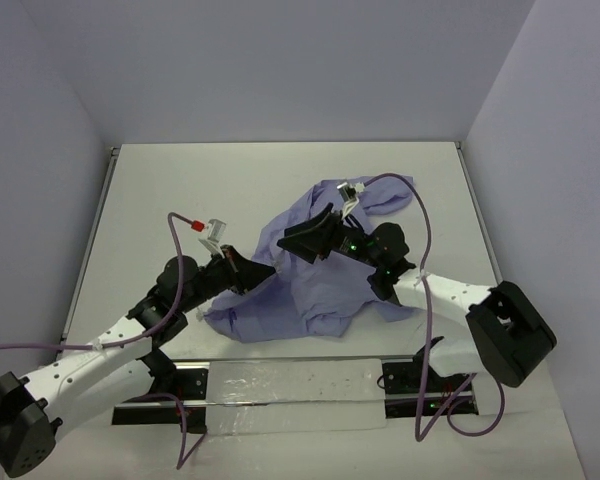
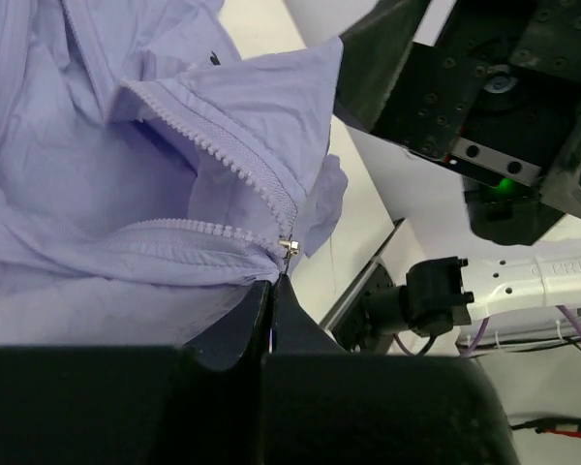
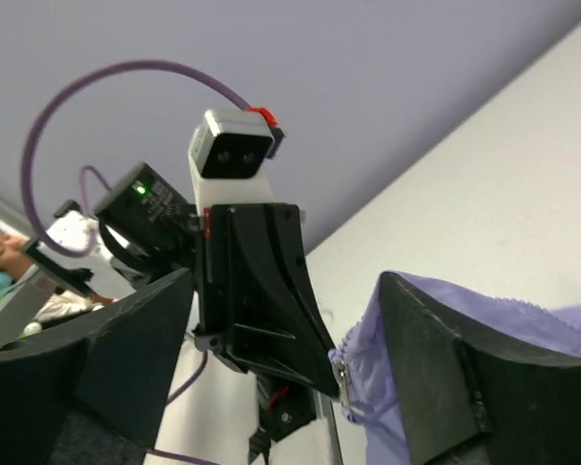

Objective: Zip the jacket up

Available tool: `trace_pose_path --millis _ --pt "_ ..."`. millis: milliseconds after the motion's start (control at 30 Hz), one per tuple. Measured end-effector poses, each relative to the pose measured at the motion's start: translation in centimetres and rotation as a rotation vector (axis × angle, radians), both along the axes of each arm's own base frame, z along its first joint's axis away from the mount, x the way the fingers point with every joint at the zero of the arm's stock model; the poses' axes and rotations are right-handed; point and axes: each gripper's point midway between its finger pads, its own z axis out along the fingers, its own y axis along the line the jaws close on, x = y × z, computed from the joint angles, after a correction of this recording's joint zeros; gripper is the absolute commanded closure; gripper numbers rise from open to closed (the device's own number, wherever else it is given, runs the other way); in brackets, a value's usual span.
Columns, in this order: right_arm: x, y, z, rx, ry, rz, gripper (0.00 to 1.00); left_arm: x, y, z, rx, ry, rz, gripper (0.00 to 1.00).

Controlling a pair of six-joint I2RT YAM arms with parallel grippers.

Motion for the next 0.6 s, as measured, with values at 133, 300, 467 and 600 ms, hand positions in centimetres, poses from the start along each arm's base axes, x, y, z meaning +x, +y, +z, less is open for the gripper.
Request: trace_pose_path --millis 133,300,467,600 --pt "-0.3 -0.9 -0.7 -0.08 0.027 -0.037 0.09 -0.3 -0.2 0.1 0.038 0.061 -0.017 1.0" --pt "0.7 -3.2 -3.0 -0.302 0.082 -0.197 0.07 -1.6 -0.9 -1.4 0.094 0.189 -0.089 1.0" --pt "1.5 -6.6 -3.2 -0.541 0.064 -0.393 0.12 -3.9 -0.5 -4.7 0.192 0.388 -0.147 1.0" --pt "-1.3 -6.9 -2.6 -0.663 -0.014 -0.42 0.28 -5.5 0.3 -5.9 0.233 0.495 -0.16 1.0"
